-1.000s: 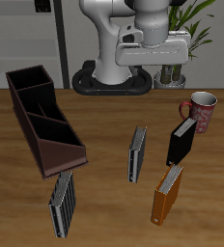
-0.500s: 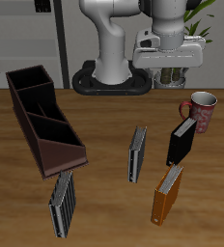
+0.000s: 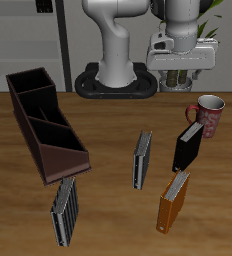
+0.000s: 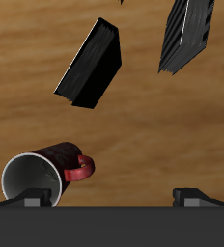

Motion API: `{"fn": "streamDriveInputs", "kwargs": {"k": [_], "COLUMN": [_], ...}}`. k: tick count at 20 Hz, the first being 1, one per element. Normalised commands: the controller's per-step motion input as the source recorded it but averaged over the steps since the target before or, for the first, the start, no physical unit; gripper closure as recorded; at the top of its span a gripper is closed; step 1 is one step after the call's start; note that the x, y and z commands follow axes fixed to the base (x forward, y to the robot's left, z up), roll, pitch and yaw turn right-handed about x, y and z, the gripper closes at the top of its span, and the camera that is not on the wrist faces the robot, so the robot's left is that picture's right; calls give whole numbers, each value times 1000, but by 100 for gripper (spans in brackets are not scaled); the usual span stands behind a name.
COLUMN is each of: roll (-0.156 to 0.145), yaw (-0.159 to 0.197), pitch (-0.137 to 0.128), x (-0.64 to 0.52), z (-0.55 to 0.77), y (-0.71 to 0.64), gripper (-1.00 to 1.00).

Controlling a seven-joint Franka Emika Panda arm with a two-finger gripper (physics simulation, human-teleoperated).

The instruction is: Place the red mug into the right desk caddy's right compartment

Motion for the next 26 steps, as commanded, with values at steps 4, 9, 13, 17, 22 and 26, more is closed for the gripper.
{"fn": "streamDriveInputs", "kwargs": {"k": [4,9,13,17,22,26], "roll": [16,-14,-50,-19,-6,-33], "yaw": [5,-5,-21,-13,29,-32], "pitch": [-26,-30,-3,-8,12,13], "x": [-294,-148,-51,-1,-10,76], "z": [-84,-25,-103,-88,-223,-192], "y": [182,171,169,146,267,186], "gripper": [-100,-100,-100,-100,-100,-100]}}
